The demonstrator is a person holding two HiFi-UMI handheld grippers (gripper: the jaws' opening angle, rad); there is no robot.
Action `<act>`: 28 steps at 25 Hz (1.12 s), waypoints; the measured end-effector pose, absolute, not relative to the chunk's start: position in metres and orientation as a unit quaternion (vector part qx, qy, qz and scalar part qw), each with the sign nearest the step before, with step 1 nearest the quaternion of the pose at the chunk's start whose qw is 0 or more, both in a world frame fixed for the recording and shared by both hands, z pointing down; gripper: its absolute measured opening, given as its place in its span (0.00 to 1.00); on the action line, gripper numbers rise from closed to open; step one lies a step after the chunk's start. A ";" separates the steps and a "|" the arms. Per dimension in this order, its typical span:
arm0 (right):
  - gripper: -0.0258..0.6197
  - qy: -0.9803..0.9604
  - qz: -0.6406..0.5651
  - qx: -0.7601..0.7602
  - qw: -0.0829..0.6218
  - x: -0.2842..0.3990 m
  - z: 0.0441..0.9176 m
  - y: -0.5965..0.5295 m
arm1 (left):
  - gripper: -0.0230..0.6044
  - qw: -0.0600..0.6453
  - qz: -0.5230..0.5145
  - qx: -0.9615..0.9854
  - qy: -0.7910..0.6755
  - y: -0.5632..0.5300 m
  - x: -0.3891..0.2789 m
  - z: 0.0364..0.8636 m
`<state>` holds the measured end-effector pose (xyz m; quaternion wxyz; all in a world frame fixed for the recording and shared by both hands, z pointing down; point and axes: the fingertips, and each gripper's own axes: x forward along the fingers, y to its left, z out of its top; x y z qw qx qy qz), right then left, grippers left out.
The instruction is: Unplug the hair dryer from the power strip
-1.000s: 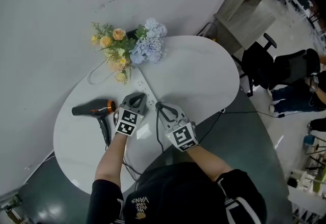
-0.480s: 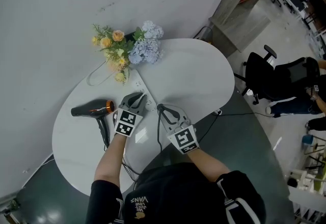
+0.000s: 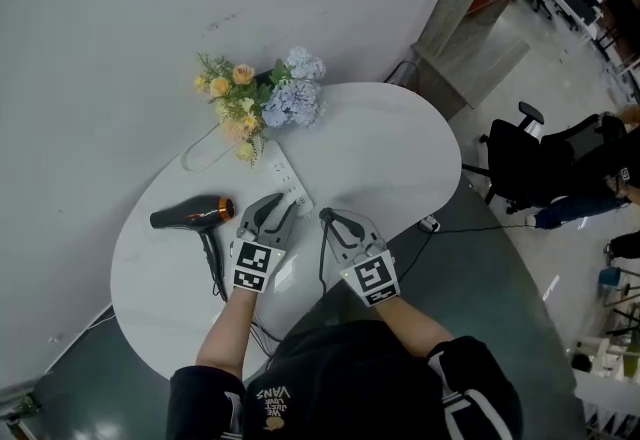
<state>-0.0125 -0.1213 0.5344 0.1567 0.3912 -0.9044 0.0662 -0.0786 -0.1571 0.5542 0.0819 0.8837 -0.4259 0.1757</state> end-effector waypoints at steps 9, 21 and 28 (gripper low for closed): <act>0.15 -0.903 0.060 0.398 0.148 -0.011 0.519 -0.103 | 0.21 0.065 0.130 0.887 -0.438 -0.118 -0.084 0.519; 0.15 -0.907 0.053 0.394 0.141 -0.013 0.501 -0.070 | 0.15 0.054 0.105 0.885 -0.450 -0.054 -0.095 0.498; 0.15 -0.909 0.053 0.391 0.133 -0.018 0.492 -0.048 | 0.13 0.051 0.096 0.883 -0.457 -0.024 -0.105 0.492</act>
